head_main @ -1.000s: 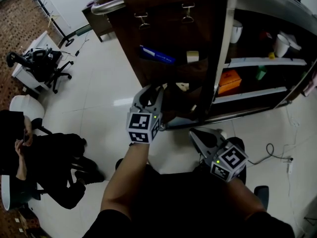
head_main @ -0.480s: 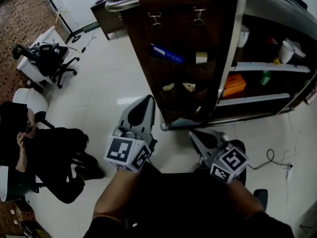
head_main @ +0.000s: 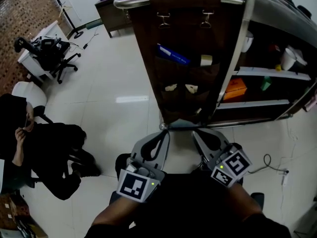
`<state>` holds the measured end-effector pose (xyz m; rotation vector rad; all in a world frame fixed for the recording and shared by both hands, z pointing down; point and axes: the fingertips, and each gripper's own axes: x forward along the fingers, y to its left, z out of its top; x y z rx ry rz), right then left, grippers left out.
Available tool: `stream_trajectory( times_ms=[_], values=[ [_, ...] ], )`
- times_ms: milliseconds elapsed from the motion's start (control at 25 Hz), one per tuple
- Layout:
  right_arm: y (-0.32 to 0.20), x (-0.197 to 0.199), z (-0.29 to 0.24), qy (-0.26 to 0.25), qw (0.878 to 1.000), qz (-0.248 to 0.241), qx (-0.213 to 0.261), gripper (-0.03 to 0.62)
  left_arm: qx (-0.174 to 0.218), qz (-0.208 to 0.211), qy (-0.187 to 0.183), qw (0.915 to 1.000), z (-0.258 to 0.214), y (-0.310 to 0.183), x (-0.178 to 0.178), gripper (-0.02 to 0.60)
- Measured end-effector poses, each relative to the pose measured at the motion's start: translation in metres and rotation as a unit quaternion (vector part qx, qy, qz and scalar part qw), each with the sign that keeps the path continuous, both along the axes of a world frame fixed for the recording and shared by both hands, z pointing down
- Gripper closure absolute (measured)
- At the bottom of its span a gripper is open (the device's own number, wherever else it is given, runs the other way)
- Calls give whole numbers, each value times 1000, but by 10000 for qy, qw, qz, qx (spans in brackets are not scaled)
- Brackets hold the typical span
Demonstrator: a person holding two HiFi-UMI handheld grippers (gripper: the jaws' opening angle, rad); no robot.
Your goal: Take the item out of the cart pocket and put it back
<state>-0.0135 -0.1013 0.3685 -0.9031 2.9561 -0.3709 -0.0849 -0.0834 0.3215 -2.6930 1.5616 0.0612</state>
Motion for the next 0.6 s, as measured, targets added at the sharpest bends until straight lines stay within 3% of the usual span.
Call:
stream_trajectory(
  times_ms=[200,320,600],
  values=[
    [4,0,1,218,9996,73,137,579,-469,-61,22,9989,37,-1,1,581],
    [4,0,2,270,9994,124,191,579,-710,-198,226,9970,53,-8,-8,581],
    [2,-2,4,268,9991,203,271,580,-556,-215,350,9976,54,-11,-14,581]
  ],
)
